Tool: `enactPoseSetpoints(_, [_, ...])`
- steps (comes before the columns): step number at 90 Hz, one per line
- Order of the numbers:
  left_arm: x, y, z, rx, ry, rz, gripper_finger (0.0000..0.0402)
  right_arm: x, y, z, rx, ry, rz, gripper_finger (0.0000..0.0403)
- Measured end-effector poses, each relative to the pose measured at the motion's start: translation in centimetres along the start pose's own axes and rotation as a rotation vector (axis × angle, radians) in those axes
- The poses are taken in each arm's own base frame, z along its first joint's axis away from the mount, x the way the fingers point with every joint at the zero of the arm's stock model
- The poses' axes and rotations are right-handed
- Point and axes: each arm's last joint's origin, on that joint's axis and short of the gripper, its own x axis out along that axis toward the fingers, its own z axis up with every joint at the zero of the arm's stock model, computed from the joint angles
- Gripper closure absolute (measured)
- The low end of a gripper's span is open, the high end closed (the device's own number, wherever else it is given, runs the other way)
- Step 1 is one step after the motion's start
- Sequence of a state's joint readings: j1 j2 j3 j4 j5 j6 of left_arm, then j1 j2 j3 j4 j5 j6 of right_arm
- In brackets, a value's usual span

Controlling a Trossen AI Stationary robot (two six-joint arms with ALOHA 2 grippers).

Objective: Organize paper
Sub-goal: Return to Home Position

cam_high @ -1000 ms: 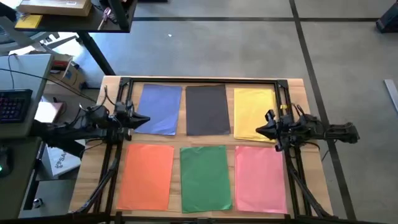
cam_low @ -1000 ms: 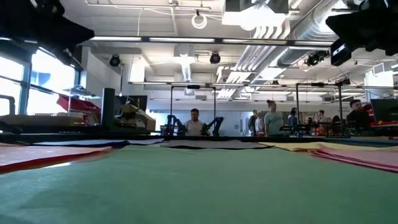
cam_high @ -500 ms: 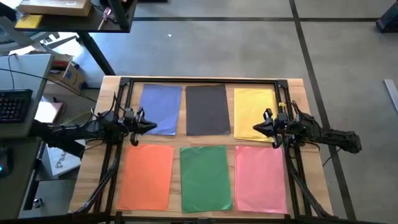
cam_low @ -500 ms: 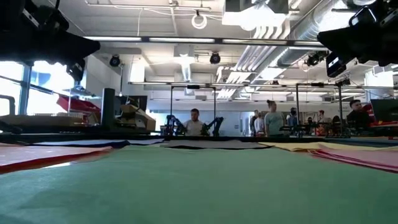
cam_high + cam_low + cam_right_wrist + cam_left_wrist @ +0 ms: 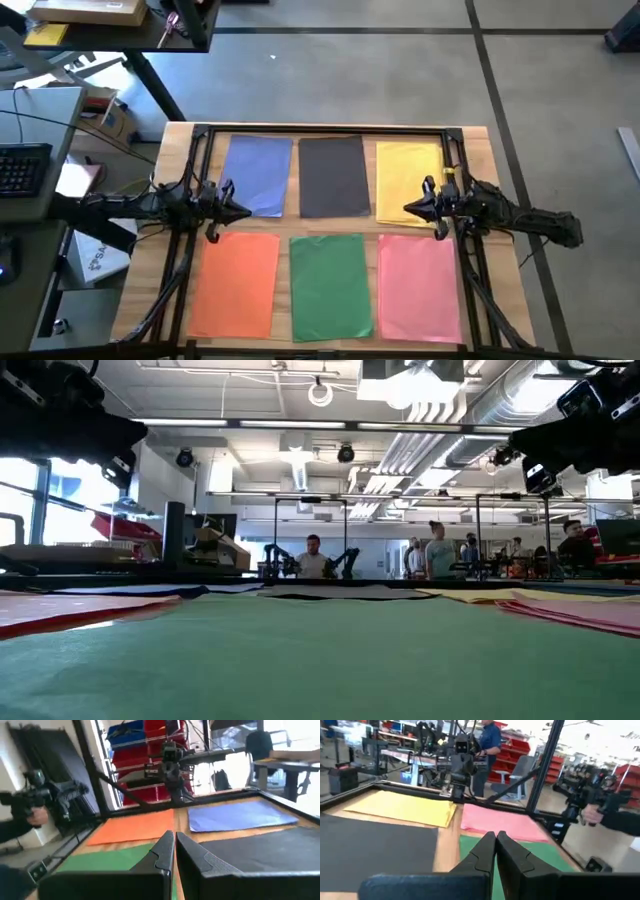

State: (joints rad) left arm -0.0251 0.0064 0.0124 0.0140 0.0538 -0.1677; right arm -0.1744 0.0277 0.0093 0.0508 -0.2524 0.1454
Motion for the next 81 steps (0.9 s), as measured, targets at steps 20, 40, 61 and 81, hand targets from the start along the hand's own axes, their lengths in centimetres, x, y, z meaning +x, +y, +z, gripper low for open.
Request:
enactPoseSetpoints(20, [0.03,-0.06,-0.11,0.098,0.009,0.014,0.0402,0.0,-0.11,-0.01,-0.125,0.0,-0.038,0.0403])
enactPoseSetpoints(40, [0.21,0.02,-0.35,0.067,0.039,0.032,0.0402,0.03,-0.13,-0.05,-0.118,0.004,-0.039,0.0403])
enactPoseSetpoints(61, [0.28,0.04,-0.45,0.066,0.051,0.034,0.0402,0.03,-0.13,-0.05,-0.118,0.004,-0.039,0.0403])
enactPoseSetpoints(81, [0.28,0.05,-0.45,0.066,0.051,0.034,0.0402,0.03,-0.13,-0.05,-0.118,0.004,-0.038,0.0403])
